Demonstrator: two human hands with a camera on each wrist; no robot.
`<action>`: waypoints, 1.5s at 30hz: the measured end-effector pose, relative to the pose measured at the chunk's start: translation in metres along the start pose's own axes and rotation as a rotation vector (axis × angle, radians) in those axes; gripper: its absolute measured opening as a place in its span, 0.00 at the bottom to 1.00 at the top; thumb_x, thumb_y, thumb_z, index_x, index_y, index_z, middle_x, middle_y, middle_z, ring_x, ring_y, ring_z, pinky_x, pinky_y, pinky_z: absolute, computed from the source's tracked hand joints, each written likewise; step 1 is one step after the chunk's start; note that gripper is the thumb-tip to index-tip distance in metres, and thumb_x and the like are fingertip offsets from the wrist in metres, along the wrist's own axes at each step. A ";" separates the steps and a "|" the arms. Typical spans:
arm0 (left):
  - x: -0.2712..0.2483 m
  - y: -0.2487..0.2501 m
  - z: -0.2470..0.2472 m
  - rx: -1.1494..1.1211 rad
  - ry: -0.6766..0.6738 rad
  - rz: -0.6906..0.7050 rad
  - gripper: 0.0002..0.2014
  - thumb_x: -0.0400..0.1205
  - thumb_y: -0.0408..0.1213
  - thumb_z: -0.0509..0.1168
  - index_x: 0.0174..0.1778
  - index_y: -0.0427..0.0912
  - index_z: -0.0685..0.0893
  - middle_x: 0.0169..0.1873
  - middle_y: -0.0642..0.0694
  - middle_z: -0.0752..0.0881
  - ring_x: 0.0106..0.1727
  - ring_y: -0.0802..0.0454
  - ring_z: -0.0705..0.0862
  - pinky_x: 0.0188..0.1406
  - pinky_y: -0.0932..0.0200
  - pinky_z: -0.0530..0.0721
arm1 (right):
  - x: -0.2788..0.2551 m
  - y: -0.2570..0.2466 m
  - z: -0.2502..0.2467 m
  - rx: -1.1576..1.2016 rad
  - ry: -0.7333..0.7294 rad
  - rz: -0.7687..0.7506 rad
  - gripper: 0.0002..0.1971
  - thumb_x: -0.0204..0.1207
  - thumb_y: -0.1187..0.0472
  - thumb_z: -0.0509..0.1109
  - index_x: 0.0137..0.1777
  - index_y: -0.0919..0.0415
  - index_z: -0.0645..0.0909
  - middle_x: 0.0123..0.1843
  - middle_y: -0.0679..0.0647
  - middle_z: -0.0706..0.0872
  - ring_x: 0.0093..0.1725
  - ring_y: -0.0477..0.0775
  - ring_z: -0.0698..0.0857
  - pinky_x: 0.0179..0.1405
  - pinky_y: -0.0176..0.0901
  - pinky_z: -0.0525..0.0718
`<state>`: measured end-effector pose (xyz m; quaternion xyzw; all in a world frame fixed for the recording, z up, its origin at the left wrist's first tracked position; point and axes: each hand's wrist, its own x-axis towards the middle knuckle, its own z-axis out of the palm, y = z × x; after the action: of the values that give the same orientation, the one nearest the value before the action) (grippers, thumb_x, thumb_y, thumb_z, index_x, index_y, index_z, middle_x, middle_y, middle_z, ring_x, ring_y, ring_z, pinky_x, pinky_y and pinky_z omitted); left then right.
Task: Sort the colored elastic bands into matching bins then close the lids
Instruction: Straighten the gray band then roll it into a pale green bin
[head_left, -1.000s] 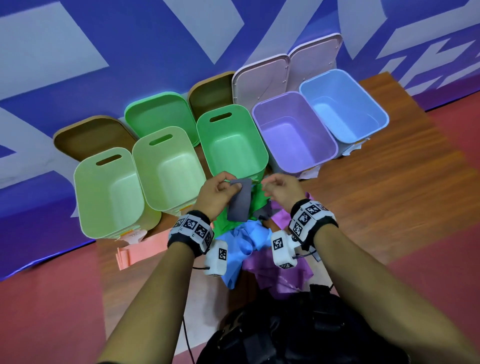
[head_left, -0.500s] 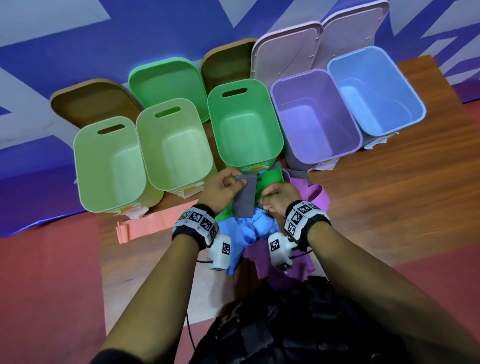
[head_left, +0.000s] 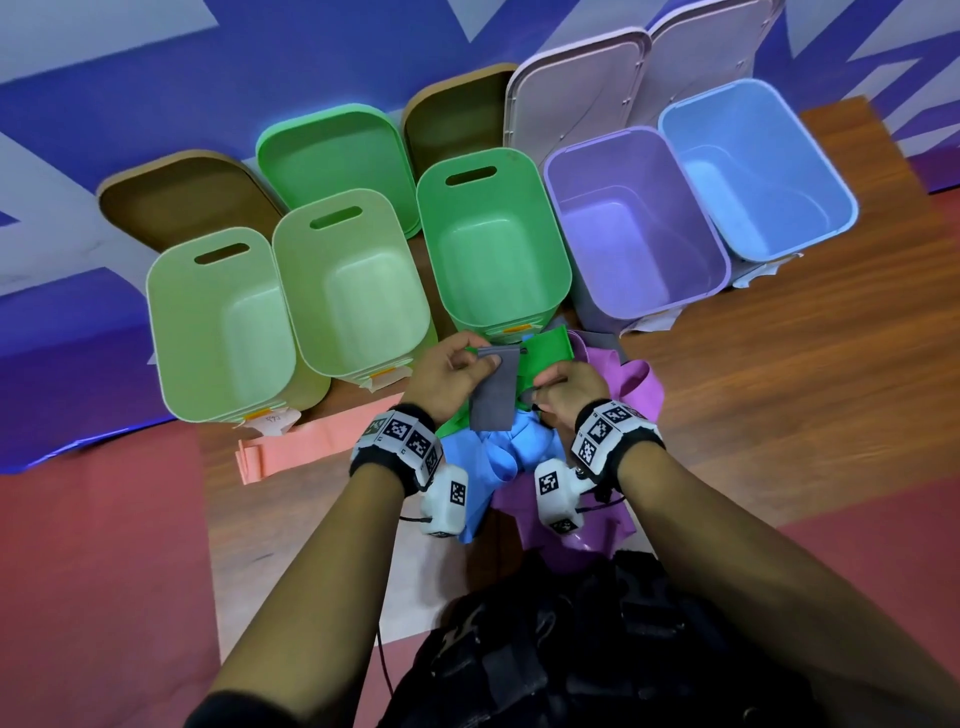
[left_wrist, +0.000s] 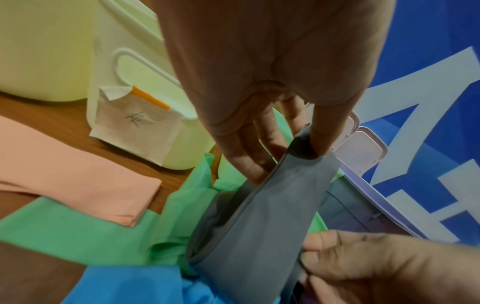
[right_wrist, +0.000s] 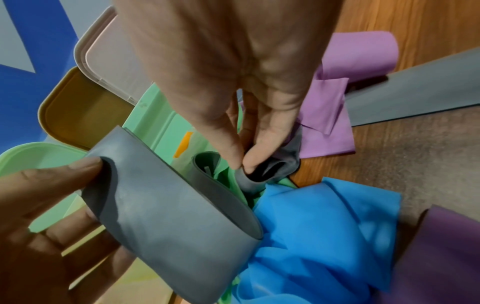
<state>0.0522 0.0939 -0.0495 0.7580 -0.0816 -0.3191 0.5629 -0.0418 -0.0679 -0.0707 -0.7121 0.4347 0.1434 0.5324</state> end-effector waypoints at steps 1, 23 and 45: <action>0.000 0.001 0.000 0.003 -0.004 0.001 0.09 0.81 0.33 0.71 0.40 0.52 0.84 0.26 0.51 0.83 0.36 0.48 0.79 0.41 0.47 0.79 | -0.001 0.000 -0.001 0.013 0.013 -0.001 0.10 0.66 0.67 0.83 0.36 0.53 0.85 0.37 0.48 0.90 0.40 0.50 0.88 0.54 0.47 0.90; -0.018 0.059 -0.010 -0.002 -0.016 0.123 0.09 0.67 0.53 0.71 0.37 0.56 0.85 0.29 0.40 0.82 0.34 0.48 0.77 0.40 0.49 0.79 | -0.069 -0.101 -0.042 0.270 0.030 -0.426 0.20 0.59 0.70 0.61 0.48 0.61 0.88 0.20 0.42 0.72 0.21 0.41 0.69 0.27 0.37 0.68; -0.039 0.129 -0.031 0.042 -0.002 0.384 0.18 0.81 0.21 0.66 0.53 0.51 0.88 0.46 0.49 0.88 0.38 0.65 0.85 0.34 0.68 0.83 | -0.131 -0.151 -0.052 0.513 -0.117 -0.738 0.23 0.60 0.73 0.60 0.54 0.64 0.86 0.41 0.55 0.83 0.34 0.40 0.79 0.36 0.29 0.75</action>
<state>0.0696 0.0918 0.0878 0.7397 -0.2320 -0.2049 0.5976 -0.0153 -0.0442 0.1327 -0.6551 0.1424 -0.1285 0.7308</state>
